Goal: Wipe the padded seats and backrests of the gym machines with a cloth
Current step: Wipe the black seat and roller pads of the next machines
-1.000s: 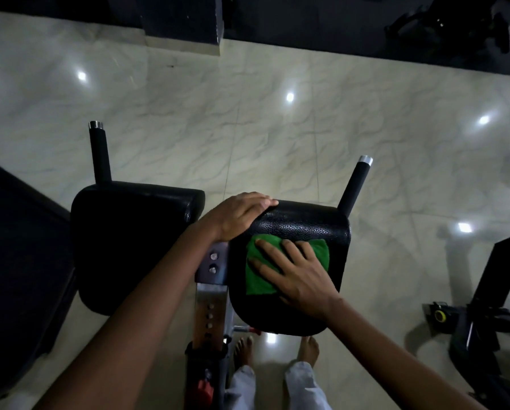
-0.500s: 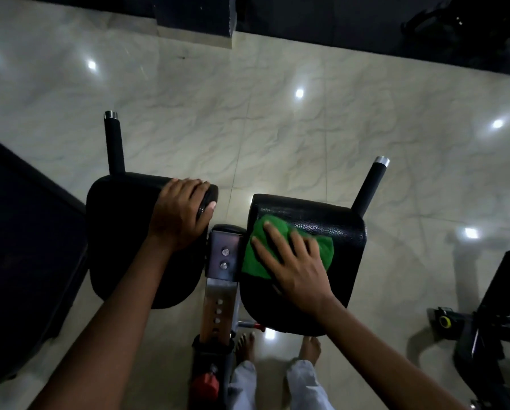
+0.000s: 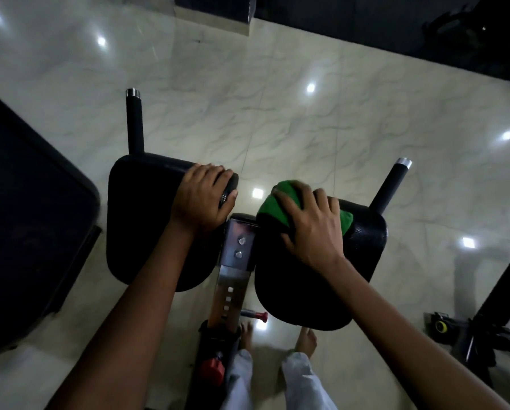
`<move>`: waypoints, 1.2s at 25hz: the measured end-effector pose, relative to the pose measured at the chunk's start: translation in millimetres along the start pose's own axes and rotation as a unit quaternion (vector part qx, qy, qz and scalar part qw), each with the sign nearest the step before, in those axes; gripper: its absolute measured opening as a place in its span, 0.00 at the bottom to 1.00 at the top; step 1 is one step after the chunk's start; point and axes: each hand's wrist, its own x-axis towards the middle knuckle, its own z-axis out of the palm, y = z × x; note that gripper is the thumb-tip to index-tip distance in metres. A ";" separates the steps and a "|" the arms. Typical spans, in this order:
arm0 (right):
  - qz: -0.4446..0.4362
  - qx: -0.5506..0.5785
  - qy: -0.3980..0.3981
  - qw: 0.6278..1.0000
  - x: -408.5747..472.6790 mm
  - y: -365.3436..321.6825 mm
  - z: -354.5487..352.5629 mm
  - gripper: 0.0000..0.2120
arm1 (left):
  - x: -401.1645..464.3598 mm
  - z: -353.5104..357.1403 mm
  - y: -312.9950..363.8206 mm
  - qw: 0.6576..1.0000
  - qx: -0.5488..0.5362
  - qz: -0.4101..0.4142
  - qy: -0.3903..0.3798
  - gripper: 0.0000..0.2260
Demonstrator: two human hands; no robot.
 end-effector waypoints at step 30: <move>-0.214 -0.082 0.032 0.973 -71.1 -15.6 27.9 0.25 | -3.0 -0.5 0.2 1.000 0.003 -0.003 -0.017 0.20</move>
